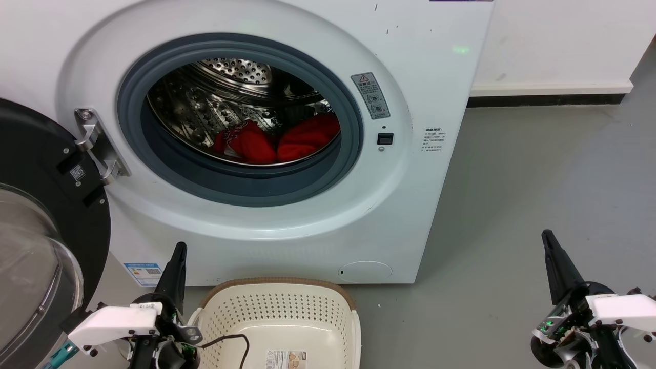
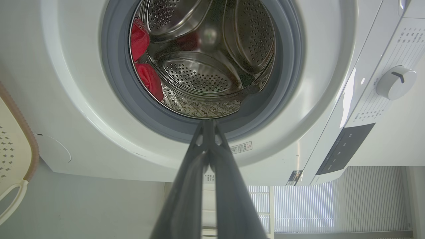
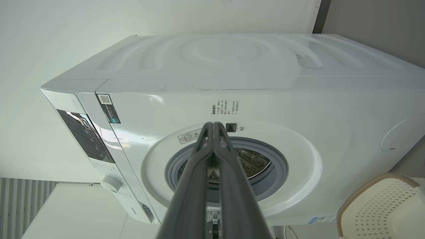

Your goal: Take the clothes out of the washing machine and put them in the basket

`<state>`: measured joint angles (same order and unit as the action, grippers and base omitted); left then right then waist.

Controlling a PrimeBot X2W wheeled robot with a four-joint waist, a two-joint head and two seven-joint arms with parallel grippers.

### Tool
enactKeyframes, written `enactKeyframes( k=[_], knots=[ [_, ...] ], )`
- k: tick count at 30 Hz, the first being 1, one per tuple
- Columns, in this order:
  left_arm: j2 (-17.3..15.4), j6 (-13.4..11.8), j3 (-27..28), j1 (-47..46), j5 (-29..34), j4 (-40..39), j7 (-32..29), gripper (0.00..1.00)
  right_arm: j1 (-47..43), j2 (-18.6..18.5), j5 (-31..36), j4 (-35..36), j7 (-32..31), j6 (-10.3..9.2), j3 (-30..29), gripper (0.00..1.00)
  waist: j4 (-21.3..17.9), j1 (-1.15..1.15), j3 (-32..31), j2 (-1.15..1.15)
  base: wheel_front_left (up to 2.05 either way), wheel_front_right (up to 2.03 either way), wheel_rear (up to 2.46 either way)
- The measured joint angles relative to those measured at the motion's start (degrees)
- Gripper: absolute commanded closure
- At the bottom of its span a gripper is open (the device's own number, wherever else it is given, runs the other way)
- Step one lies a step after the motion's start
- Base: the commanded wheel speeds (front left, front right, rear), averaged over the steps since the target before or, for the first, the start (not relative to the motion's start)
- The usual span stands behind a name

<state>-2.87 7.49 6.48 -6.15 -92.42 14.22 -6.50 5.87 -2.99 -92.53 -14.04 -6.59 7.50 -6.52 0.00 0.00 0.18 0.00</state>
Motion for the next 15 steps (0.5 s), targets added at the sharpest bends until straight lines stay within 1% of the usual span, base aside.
enactKeyframes(
  k=[15],
  knots=[
    [0.0,0.0,0.0,0.0,0.0,0.0,0.0,1.00,0.0,0.0,0.0,0.0,0.0,0.00,0.0,1.00,0.0,0.00,0.0,0.00,0.00,0.00,0.00]
  ],
)
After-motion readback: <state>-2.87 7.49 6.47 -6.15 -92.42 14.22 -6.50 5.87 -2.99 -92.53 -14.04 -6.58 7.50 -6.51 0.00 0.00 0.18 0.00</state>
